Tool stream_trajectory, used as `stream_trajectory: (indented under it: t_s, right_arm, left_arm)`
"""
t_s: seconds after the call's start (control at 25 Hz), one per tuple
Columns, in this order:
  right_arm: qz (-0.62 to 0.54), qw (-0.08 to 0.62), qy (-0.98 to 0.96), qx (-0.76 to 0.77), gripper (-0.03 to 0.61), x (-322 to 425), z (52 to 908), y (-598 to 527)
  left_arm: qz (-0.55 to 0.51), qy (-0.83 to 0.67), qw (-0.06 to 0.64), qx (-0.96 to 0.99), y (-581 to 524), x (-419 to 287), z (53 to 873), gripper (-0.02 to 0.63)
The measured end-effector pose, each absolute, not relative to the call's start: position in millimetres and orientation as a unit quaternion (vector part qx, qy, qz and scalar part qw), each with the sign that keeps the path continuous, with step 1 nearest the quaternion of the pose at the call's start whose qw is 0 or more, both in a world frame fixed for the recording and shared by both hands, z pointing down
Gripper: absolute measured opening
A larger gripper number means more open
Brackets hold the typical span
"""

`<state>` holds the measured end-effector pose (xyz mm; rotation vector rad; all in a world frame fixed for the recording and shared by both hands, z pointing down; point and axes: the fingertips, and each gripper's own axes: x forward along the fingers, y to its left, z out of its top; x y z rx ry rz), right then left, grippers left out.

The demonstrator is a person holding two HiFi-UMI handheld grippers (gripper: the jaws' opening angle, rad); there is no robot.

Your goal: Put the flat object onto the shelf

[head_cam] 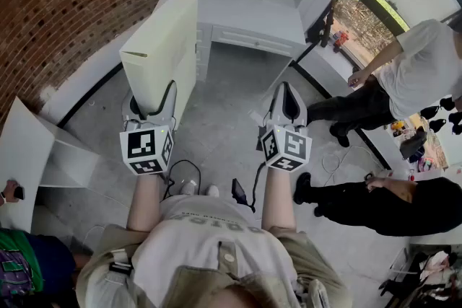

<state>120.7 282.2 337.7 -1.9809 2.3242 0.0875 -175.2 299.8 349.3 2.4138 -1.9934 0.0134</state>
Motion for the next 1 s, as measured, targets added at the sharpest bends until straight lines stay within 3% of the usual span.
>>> stream_trajectory:
  t_s: [0.72,1.0]
  right_arm:
    - [0.023,0.045,0.766,-0.641,0.000,151,341,278]
    - [-0.059,0.144,0.774,-0.614,0.003,172,340,273]
  left_arm:
    - [-0.009,-0.637,0.028,0.770,294,-140,358,0.293]
    - [-0.136,-0.620,0.127,0.763,281,-135,355,0.293]
